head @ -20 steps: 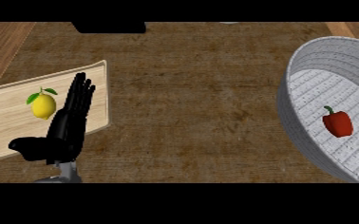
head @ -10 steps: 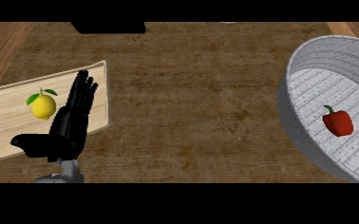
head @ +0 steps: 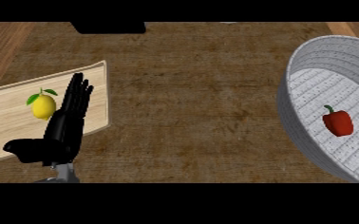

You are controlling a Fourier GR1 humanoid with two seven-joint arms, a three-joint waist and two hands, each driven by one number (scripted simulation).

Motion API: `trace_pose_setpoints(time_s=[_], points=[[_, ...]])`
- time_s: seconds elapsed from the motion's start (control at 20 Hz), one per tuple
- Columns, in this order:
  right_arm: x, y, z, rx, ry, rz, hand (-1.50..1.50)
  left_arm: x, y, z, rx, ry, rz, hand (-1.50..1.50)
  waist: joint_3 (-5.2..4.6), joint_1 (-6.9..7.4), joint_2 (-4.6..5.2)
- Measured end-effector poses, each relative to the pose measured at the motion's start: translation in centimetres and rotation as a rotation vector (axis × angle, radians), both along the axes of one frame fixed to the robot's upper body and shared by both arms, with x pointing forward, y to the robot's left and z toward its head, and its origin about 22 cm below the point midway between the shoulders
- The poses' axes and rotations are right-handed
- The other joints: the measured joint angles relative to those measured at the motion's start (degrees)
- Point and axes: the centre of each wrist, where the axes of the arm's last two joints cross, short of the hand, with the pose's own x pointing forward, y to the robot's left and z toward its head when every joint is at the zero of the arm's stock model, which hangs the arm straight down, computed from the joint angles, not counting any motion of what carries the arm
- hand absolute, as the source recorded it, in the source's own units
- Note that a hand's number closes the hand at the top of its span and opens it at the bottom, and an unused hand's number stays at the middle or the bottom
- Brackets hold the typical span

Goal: Pick the bell pepper from the placemat and place it in the basket

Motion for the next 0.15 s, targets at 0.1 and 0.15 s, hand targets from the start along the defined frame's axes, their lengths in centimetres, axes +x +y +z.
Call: trace_pose_setpoints(time_s=[0.1, 0.15], points=[[-1.0, -1.4, 0.6, 0.026, -0.014, 0.030, -1.50, -0.4, 0.1, 0.2, -0.001, -0.003, 0.003, 0.00, 0.00, 0.08, -0.01], [-1.8, -2.1, 0.7, 0.036, -0.020, 0.045, -1.50, -0.4, -0.1, 0.0, 0.000, -0.003, 0.006, 0.00, 0.01, 0.03, 0.00]])
